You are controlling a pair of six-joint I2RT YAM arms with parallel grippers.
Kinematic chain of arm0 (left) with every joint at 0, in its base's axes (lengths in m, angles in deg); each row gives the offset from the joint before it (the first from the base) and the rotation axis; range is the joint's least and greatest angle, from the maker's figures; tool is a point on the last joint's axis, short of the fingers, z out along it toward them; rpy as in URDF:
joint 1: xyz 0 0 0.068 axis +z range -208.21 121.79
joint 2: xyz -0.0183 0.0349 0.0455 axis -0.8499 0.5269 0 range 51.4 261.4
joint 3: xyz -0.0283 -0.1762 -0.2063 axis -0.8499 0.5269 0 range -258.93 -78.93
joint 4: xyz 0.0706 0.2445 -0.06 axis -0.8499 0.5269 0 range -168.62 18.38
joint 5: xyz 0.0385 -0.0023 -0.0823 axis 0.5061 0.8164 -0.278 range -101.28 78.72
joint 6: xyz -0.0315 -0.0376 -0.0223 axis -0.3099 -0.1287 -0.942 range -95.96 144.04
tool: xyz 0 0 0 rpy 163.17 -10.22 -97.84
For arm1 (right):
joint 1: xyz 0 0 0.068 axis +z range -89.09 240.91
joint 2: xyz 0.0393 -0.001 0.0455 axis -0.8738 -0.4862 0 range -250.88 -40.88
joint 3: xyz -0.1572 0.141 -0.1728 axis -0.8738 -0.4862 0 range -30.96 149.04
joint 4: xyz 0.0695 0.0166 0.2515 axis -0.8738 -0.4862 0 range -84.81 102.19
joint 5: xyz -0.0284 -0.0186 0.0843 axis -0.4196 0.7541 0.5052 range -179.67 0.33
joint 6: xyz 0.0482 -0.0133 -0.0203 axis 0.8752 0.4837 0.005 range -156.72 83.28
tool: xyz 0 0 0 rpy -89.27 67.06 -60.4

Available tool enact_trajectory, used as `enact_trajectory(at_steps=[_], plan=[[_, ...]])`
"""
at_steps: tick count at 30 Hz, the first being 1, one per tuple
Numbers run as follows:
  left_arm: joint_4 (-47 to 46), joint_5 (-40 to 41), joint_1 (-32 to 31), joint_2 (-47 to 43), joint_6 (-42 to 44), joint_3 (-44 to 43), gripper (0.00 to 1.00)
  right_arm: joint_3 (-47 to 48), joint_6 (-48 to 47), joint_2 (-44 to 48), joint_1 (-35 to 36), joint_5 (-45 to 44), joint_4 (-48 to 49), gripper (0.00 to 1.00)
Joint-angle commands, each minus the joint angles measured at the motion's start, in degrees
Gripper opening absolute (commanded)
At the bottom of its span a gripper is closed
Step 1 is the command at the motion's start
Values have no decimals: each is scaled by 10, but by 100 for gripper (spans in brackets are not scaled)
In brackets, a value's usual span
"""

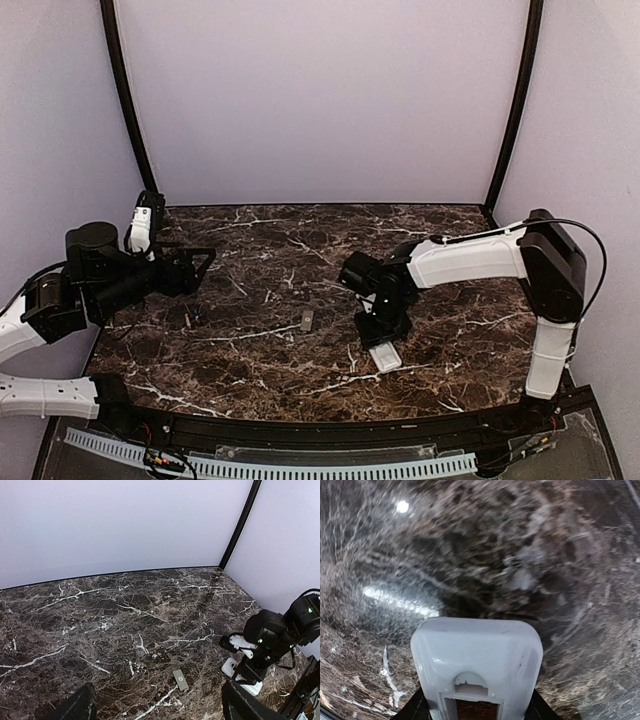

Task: Load the batteries into the remote control
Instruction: Place the remote control without batteries at the center of the board.

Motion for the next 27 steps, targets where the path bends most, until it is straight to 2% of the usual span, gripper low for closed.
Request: enact_trajectory(at_steps=[1,6,9,12,21,25,27], plan=[[19,17,-1,-25,7,-1,86,34,-21,-42,57,0,-20,29],[14,11,-1,-20,23,-3,86,31,-7,-64,68,7,-27,36],[8,8,-1,-14,28,-2,86,21,0,-64,72,14,-24,54],[-1,8,0,-8,31,-1,86,26,-1,-61,77,13,-33,65],[-26,17,15,46,61,-24,87,92,-46,-24,78,-16,-92,75],[-49,-14,69,78,55,-42,88,108,-82,0,55,-13,-106,79],[-55,-36,116,100,41,-59,88,111,-103,13,37,-5,-107,82]])
